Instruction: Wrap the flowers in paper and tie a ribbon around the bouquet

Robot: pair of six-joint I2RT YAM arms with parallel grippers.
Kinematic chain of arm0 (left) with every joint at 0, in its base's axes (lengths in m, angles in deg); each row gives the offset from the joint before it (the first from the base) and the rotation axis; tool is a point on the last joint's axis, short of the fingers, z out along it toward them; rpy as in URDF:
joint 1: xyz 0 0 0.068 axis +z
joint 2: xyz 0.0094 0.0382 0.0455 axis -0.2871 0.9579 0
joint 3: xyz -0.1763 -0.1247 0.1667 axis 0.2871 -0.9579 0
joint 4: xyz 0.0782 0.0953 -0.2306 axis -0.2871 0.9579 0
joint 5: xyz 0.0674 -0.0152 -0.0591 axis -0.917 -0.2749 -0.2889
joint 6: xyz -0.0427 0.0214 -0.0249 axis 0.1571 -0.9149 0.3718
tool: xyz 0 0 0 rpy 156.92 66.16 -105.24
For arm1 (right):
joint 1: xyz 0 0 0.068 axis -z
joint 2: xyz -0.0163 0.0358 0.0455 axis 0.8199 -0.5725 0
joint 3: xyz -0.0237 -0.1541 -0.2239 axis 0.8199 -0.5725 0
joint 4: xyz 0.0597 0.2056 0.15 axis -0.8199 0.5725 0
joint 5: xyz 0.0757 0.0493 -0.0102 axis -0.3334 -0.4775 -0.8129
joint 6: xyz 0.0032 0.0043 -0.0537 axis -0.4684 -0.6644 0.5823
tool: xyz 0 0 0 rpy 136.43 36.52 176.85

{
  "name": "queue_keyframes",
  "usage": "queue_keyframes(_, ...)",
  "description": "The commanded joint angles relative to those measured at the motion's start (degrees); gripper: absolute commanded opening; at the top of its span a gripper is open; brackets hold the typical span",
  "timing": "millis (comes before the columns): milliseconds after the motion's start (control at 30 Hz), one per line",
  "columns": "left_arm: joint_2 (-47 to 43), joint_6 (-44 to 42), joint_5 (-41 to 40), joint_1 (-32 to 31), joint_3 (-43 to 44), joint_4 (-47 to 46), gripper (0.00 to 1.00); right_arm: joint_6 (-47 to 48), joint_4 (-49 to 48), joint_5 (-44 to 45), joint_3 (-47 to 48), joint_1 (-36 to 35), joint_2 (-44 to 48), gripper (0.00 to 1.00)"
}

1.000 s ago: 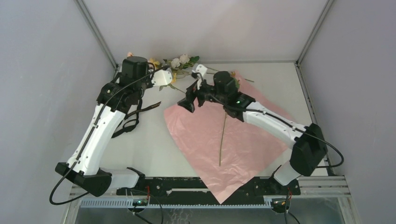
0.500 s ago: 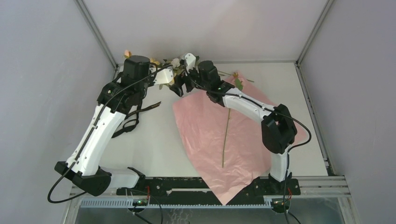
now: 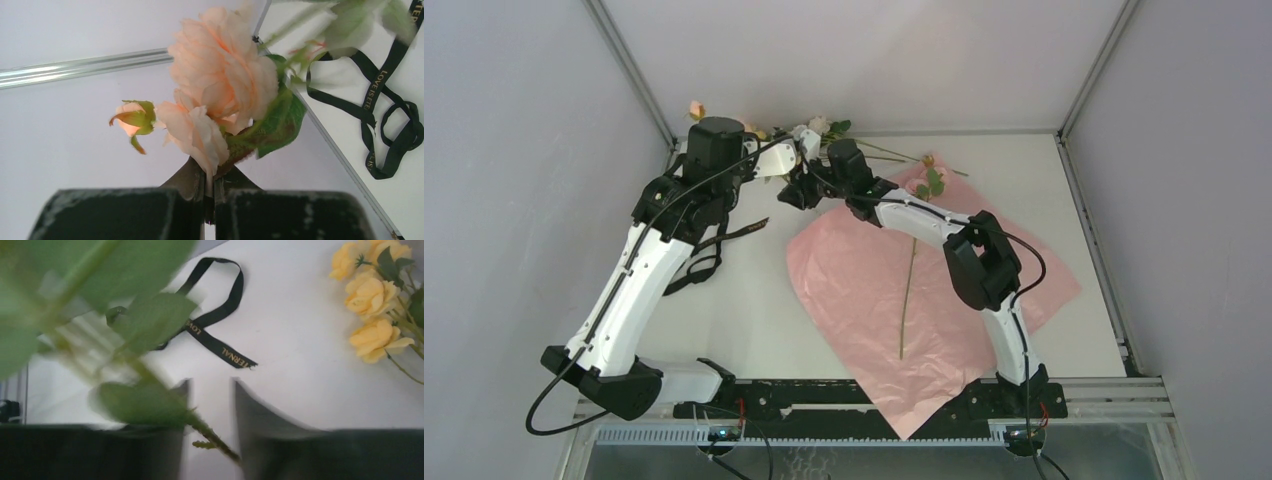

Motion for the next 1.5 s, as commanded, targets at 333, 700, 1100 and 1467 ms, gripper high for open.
queue_keyframes(333,-0.7,17.6,-2.7,-0.2,15.6,-2.9,1.0,-20.2,-11.5,8.8,14.8,2.9,5.2,0.0)
queue_keyframes(700,-0.7,32.4,12.6,9.8,19.2,8.6,1.0,-21.5,19.2,4.1,9.3,12.5,23.9,0.0)
queue_keyframes(1100,1.2,37.7,19.6,18.8,-9.7,-0.1,1.0,-25.1,41.3,24.0,-39.7,19.9,53.8,0.0)
queue_keyframes(1467,2.6,41.6,21.8,19.0,-16.0,-3.7,1.0,-22.2,37.8,12.8,-48.4,29.8,43.5,0.58)
